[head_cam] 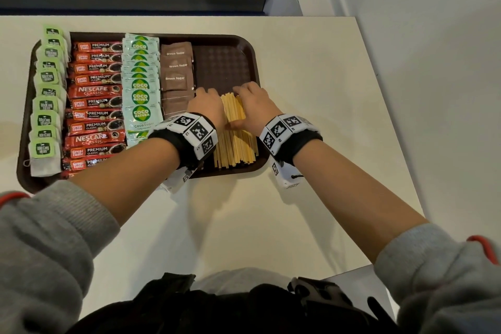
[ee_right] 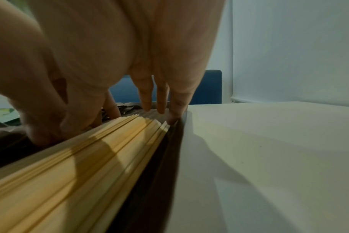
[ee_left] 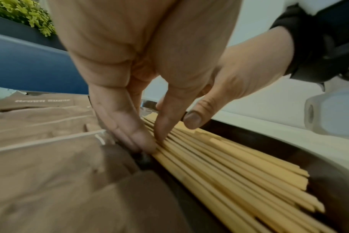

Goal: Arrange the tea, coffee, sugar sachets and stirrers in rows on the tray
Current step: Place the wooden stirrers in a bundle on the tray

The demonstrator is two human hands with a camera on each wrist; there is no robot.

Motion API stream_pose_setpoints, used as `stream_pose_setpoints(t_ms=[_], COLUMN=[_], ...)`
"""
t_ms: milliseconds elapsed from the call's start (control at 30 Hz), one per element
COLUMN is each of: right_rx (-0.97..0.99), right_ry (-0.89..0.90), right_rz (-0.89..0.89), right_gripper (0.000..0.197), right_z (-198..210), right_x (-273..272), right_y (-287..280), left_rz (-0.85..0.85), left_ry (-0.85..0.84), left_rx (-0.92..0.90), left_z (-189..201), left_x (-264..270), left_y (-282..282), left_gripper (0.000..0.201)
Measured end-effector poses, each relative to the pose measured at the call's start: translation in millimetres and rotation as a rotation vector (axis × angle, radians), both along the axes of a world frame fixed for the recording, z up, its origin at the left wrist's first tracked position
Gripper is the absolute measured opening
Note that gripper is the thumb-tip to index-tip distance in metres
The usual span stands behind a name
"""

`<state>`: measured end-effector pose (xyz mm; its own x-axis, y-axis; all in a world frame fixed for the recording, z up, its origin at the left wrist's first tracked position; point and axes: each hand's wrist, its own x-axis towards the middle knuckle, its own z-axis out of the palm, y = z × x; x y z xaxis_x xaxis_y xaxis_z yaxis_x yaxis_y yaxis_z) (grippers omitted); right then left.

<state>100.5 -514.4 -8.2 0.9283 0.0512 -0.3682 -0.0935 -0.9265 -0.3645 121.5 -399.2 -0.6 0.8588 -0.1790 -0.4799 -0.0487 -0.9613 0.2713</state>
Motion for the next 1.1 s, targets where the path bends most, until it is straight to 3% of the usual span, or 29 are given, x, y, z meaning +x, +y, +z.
stream_pose_setpoints(t_ms=[200, 400, 800, 967, 1100], right_rx=[-0.075, -0.093, -0.112, -0.056, -0.079], right_ry=[0.004, -0.065, -0.076, -0.060, -0.039], right_rz=[0.098, 0.134, 0.179, 0.091, 0.107], right_gripper=[0.072, 0.058, 0.055, 0.061, 0.057], right_z=[-10, -14, -15, -12, -10], right_x=[7, 8, 8, 7, 7], right_y=[1, 1, 0, -2, -4], left_rz=[0.029, -0.049, -0.130, -0.168, -0.196], left_ry=[-0.027, -0.048, -0.044, -0.043, -0.054], left_rx=[-0.061, -0.054, -0.082, -0.089, -0.095], left_z=[-7, -9, -10, -11, -11], left_x=[4, 4, 6, 6, 6], left_y=[1, 2, 5, 7, 7], left_gripper=[0.056, 0.052, 0.053, 0.057, 0.049])
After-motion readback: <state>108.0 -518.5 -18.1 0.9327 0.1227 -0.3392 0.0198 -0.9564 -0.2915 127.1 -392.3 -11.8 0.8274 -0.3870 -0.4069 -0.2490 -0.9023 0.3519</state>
